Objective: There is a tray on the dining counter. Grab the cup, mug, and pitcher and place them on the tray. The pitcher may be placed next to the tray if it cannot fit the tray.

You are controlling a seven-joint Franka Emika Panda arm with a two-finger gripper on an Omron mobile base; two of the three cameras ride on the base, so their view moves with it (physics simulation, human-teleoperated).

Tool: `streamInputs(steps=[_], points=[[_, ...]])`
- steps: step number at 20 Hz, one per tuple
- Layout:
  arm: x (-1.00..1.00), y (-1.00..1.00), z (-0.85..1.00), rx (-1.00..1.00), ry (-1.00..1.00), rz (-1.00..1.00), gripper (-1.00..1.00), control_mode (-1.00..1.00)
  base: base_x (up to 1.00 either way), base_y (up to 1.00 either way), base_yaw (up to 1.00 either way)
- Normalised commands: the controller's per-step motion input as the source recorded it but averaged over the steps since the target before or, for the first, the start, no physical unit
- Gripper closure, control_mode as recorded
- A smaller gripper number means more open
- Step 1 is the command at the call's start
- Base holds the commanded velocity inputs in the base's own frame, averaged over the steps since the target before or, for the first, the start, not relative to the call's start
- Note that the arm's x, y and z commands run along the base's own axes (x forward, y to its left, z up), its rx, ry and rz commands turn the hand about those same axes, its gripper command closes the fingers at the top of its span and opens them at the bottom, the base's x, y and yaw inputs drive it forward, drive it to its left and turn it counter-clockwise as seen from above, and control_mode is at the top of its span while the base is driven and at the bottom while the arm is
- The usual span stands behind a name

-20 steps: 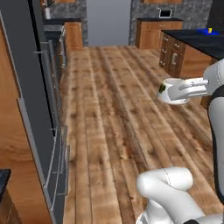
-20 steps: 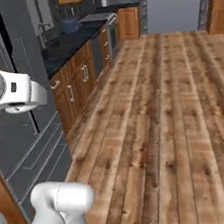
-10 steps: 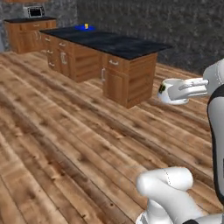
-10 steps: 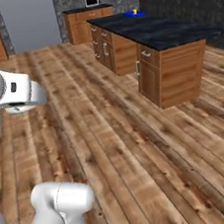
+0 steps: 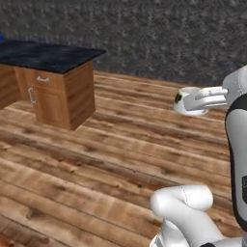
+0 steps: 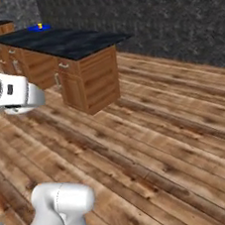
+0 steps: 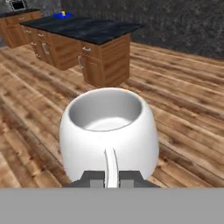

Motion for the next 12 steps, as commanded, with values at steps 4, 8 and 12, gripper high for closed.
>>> streamInputs(steps=[4,8,12], points=[[0.0,0.0,0.0,0.0,0.0,0.0,1.0,1.0,0.99,0.0,-0.49],[0.0,0.0,0.0,0.0,0.0,0.0,1.0,1.0,1.0,0.0,-0.38],[0.0,0.0,0.0,0.0,0.0,0.0,1.0,1.0,1.0,0.0,-0.34]])
